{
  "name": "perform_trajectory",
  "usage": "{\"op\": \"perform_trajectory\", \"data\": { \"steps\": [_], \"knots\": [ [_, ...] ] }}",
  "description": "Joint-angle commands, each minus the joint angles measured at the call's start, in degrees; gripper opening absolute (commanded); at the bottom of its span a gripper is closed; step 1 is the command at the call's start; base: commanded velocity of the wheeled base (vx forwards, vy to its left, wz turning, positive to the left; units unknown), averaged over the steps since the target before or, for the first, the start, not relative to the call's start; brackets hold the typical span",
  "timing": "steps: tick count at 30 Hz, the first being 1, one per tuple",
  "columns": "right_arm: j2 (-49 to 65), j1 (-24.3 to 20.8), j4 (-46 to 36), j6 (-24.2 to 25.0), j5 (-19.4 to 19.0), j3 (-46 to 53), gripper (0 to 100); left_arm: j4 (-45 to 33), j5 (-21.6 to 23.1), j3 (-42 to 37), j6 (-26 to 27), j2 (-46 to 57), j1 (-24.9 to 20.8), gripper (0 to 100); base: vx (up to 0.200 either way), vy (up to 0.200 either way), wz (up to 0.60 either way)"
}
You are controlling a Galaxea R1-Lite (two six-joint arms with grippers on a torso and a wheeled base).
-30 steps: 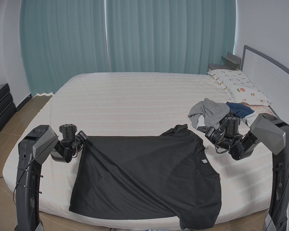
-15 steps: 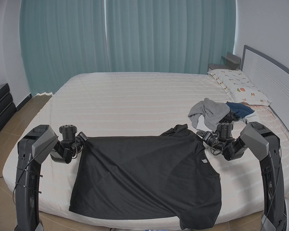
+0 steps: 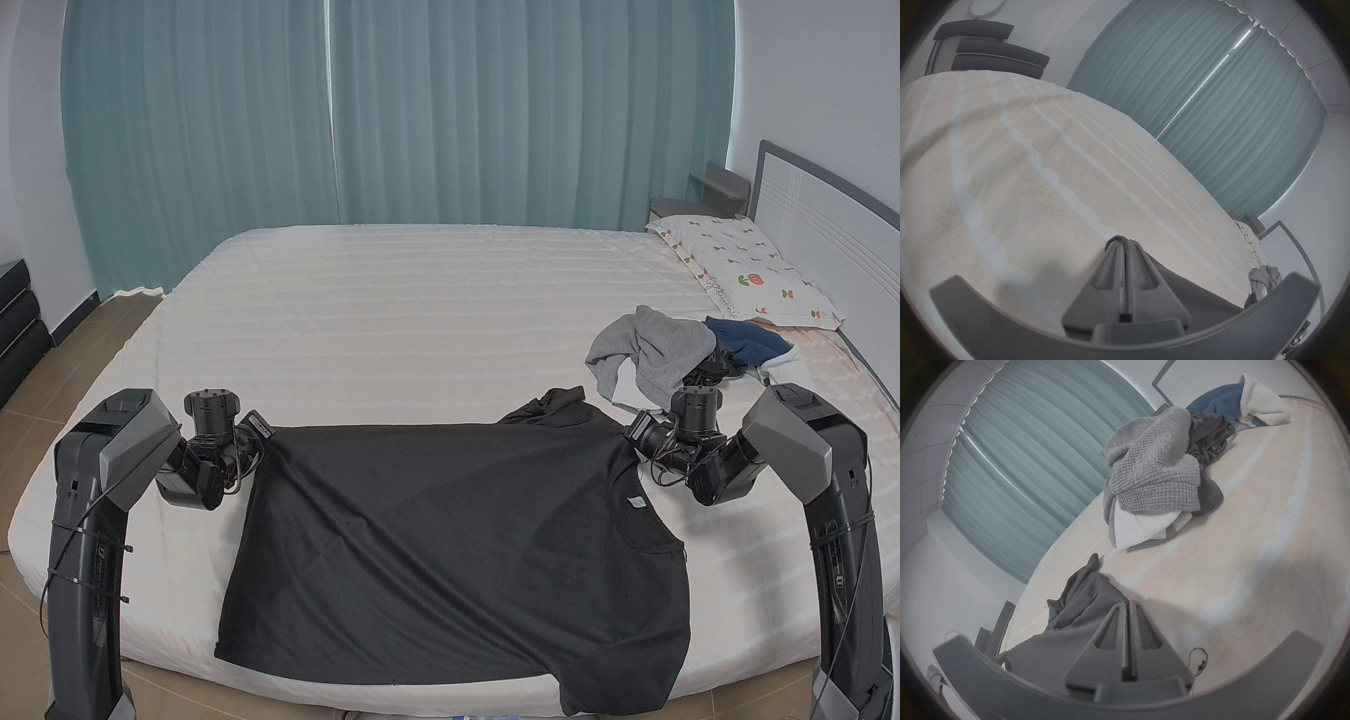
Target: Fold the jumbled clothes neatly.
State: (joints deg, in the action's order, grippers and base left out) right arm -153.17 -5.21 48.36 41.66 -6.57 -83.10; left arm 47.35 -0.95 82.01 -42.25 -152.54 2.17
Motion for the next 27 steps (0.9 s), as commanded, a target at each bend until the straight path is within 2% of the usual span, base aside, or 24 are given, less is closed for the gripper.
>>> {"op": "perform_trajectory", "data": {
  "steps": [1,14,20,27],
  "knots": [
    [0.5,0.5,0.9,0.1,0.1,-0.3,0,0.0,0.0,0.3,0.0,0.0,0.0,0,0.0,0.0,0.0],
    [0.3,1.2,5.0,0.3,0.3,-0.6,0,3.4,0.0,0.6,0.1,-0.5,0.0,0,0.0,0.0,0.0],
    [-1.6,1.2,5.7,0.1,2.9,-2.9,0,3.5,0.0,0.9,0.0,-0.5,0.1,0,0.0,0.0,0.0],
    [-1.8,1.2,6.7,0.4,3.1,-3.5,0,4.5,0.0,0.9,0.0,-0.5,-0.1,0,0.0,0.0,0.0]
  ]
}}
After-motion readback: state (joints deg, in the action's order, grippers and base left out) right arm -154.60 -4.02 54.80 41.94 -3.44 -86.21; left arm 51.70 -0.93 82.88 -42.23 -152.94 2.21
